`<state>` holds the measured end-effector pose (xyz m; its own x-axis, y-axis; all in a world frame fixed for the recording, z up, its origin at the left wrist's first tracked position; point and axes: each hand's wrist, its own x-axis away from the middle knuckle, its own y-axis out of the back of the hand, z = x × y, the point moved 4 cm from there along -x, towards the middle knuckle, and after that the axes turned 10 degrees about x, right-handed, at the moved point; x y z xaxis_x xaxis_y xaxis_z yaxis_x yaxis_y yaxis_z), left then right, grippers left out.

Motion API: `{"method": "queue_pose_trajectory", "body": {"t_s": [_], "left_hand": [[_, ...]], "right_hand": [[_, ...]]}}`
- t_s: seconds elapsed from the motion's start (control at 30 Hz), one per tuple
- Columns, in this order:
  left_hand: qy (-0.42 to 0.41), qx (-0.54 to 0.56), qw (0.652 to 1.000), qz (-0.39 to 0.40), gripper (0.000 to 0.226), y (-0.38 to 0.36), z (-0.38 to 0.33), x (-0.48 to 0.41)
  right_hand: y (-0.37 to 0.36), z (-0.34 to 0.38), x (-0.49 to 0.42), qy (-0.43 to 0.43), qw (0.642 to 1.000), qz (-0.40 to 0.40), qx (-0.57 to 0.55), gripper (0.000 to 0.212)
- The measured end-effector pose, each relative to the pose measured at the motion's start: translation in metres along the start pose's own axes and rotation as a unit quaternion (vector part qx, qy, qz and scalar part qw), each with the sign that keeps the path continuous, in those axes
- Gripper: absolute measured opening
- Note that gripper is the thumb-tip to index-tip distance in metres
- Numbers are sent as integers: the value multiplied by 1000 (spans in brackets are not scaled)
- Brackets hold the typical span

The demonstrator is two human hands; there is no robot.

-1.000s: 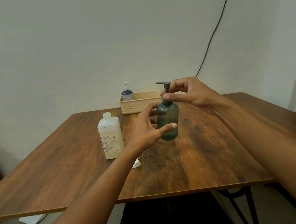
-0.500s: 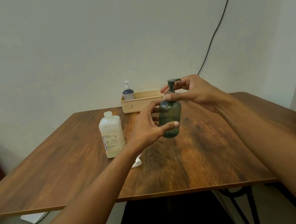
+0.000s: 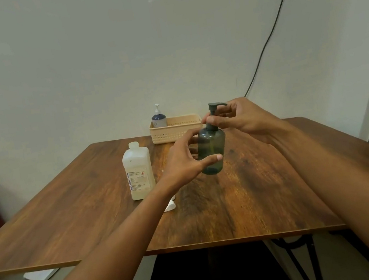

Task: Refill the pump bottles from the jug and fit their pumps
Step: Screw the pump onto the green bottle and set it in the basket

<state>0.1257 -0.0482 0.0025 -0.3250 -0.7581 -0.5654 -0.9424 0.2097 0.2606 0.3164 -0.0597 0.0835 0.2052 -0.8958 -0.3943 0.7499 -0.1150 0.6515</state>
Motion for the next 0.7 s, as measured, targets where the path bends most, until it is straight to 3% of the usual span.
{"method": "queue_pose_trajectory", "body": {"t_s": [0.1, 0.3, 0.53, 0.7], "left_hand": [[2, -1, 1000, -16, 79, -2, -1, 0], [2, -10, 999, -39, 79, -1, 3, 0], [5, -13, 999, -51, 74, 6, 6, 0], [1, -11, 998, -57, 76, 11, 7, -5]], "right_hand": [[-3, 3, -1, -7, 998, -68, 0, 44], [-19, 3, -3, 3, 993, -119, 18, 32], [-24, 0, 0, 0, 996, -94, -12, 58], [-28, -8, 6, -16, 996, -48, -68, 49]]}}
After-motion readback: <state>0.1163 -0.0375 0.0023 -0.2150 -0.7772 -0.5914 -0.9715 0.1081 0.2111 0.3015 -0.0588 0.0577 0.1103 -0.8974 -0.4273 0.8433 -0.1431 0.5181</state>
